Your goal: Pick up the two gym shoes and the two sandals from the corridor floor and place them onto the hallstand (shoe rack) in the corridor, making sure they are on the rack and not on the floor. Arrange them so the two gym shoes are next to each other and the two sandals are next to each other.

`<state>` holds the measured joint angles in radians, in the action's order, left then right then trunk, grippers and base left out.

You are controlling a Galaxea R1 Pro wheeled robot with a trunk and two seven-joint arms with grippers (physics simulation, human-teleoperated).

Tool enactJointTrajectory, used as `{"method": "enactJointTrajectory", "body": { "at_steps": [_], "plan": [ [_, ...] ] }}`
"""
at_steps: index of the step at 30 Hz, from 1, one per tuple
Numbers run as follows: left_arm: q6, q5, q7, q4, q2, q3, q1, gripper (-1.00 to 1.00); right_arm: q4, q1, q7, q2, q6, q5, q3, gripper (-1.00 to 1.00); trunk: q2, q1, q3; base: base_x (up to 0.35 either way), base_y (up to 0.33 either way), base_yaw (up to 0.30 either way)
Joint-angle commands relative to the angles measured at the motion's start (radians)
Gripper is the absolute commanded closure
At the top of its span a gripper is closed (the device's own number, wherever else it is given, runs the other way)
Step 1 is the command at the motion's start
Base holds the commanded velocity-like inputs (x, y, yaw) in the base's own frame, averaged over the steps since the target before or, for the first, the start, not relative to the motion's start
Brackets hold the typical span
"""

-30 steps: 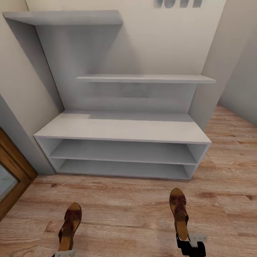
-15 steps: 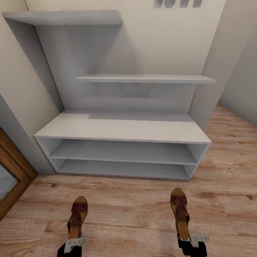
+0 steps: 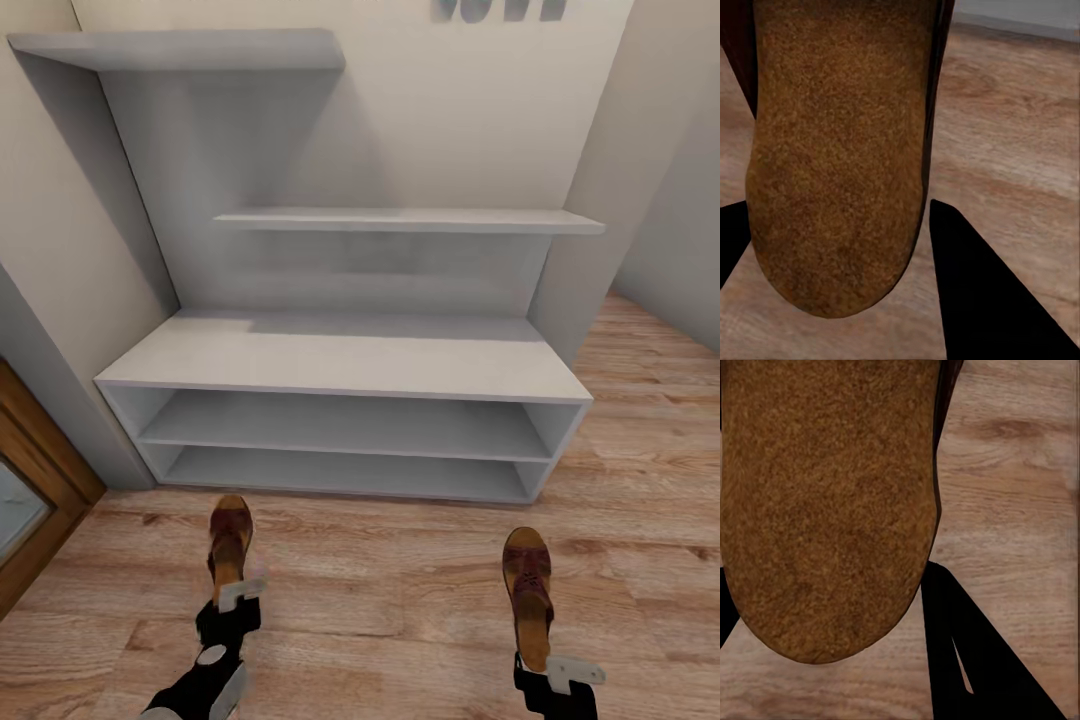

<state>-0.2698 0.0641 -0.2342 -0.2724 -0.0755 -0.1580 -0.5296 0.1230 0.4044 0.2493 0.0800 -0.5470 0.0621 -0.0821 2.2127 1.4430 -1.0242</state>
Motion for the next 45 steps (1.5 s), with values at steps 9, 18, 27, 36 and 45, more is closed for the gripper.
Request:
{"method": "enactJointTrajectory", "body": {
  "at_steps": [9,18,27,36,45],
  "plan": [
    [0.148,0.011,-0.028,-0.021,-0.002,-0.005,-0.096,1.00,-0.002,0.001,-0.001,0.000,-0.002,0.007,0.002,1.00,0.000,0.000,-0.001,0.000,0.000,0.000],
    [0.251,0.011,-0.046,-0.030,-0.023,-0.005,-0.192,1.00,-0.003,0.001,-0.001,-0.002,-0.002,0.007,0.003,1.00,0.000,0.000,-0.001,0.000,0.000,0.000],
    [0.385,0.010,-0.038,-0.031,-0.042,-0.005,-0.294,1.00,-0.003,0.001,-0.001,-0.002,-0.002,0.007,0.004,1.00,0.000,0.000,-0.001,0.000,0.000,0.000],
    [0.513,0.009,-0.011,-0.032,-0.069,0.001,-0.379,1.00,-0.003,0.001,-0.001,0.000,-0.002,0.008,0.004,1.00,0.000,0.000,-0.001,0.000,0.000,0.000],
    [0.519,0.011,-0.008,-0.033,-0.066,0.056,-0.404,1.00,-0.002,0.001,-0.001,-0.001,-0.001,0.008,0.004,1.00,0.000,0.000,-0.001,0.000,0.000,0.000]
  ]
}}
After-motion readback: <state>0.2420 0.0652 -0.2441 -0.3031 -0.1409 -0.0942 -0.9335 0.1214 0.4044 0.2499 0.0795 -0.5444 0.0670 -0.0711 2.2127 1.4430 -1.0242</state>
